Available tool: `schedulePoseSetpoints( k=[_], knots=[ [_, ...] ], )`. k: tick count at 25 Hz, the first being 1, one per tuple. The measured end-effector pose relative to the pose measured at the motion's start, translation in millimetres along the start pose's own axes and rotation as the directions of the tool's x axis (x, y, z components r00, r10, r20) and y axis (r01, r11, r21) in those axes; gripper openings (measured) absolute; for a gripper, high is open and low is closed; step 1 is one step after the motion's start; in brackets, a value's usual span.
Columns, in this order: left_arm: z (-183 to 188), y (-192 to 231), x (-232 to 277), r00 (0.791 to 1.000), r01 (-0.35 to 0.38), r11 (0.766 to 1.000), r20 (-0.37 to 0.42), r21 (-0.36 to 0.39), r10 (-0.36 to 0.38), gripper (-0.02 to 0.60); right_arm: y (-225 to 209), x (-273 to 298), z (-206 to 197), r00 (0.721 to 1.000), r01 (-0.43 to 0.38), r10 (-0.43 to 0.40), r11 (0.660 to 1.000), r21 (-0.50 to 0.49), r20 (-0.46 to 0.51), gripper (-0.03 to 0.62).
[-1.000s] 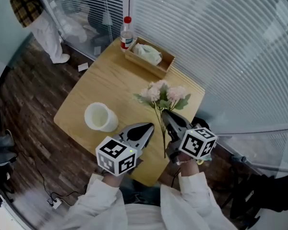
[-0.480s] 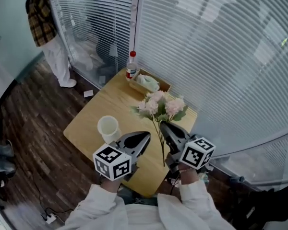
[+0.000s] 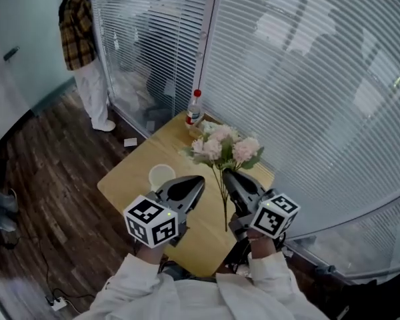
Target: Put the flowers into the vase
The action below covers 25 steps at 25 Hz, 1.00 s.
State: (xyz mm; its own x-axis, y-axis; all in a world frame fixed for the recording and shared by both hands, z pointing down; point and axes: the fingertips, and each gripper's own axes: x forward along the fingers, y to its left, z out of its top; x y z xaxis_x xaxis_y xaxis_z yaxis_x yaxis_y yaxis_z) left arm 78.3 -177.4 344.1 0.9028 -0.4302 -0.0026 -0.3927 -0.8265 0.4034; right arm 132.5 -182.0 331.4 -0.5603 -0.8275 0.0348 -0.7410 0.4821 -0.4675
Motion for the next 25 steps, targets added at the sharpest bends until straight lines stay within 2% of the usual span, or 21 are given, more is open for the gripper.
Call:
schedulePoseSetpoints(
  k=[7, 14, 25],
  knots=[
    [16.5, -1.2, -13.5, 1.0, -0.017, 0.997, 0.015, 0.071, 0.015, 0.009, 27.6, 16.0, 12.8, 0.996, -0.089, 0.09, 0.996, -0.025, 0.02, 0.015],
    [28.4, 15.4, -28.2, 0.997, -0.073, 0.992, 0.032, 0.104, 0.07, 0.009, 51.4, 41.6, 28.5, 0.984, -0.153, 0.16, 0.985, -0.084, 0.076, 0.015],
    [58.9, 48.1, -58.5, 0.975, -0.187, 0.973, 0.145, 0.133, 0.167, 0.009, 69.6, 90.2, 32.2, 0.953, -0.272, 0.28, 0.959, -0.085, 0.112, 0.015]
  ],
)
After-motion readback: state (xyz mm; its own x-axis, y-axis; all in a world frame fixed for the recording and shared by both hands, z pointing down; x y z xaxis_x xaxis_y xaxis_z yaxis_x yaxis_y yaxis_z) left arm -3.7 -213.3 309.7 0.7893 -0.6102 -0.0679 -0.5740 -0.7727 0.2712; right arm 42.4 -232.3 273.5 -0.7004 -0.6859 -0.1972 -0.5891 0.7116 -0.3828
